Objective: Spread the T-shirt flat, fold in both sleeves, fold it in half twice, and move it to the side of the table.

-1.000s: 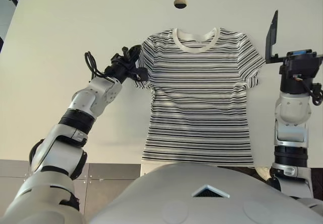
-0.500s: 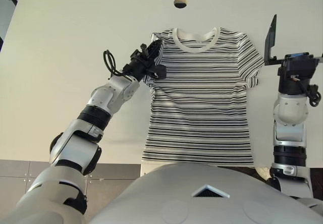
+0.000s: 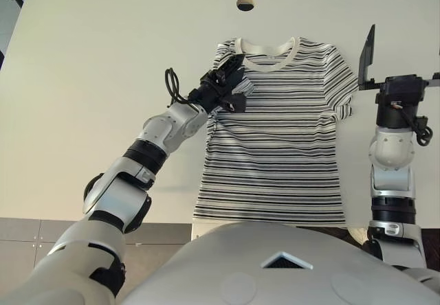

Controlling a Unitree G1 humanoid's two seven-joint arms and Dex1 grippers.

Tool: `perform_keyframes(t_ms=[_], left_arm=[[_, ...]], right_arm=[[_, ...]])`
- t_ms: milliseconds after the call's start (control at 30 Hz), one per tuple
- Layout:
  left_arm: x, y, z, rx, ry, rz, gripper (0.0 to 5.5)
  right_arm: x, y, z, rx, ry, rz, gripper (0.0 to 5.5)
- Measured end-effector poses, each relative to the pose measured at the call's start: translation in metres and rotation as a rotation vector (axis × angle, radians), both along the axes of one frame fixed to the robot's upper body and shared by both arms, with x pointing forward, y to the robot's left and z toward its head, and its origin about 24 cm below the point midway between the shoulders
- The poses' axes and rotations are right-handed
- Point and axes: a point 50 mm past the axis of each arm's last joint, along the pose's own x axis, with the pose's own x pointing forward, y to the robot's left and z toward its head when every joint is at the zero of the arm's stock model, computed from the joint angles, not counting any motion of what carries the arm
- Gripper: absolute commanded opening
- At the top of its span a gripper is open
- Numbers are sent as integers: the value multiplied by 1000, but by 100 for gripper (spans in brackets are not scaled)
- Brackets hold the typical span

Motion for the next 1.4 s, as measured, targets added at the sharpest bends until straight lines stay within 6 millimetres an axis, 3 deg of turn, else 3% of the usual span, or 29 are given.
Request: perform_keyframes(t_ms=[67,200,300,367,467,567,767,933,1400], left_arm=[[1,1,14,-72,-38,11,286],[-1,8,55,-379,-131,61,333],[-9,9,65,-559,-116,68,333],[-10,18,72,-674,-112,100,333],[-9,37,82,-787,-131,169,333],[-15,58,78,-852,-131,259,333],[-22,68,75,-854,-129,293,333],[-25,66,74,-831,-105,274,333],[-28,61,69,-792,-75,257,333]], right_arm=[[6,-11,-3,-74,25,-78,473],[29,-63,0,-294,131,-281,473],[49,-85,-7,-410,251,-341,473],[63,-96,-24,-563,404,-360,473],[71,-98,-46,-725,544,-333,473],[67,-99,-67,-882,690,-260,473],[63,-102,-58,-1060,745,-101,473],[45,-93,-54,-1130,739,55,473],[61,-71,-69,-1107,663,38,473]])
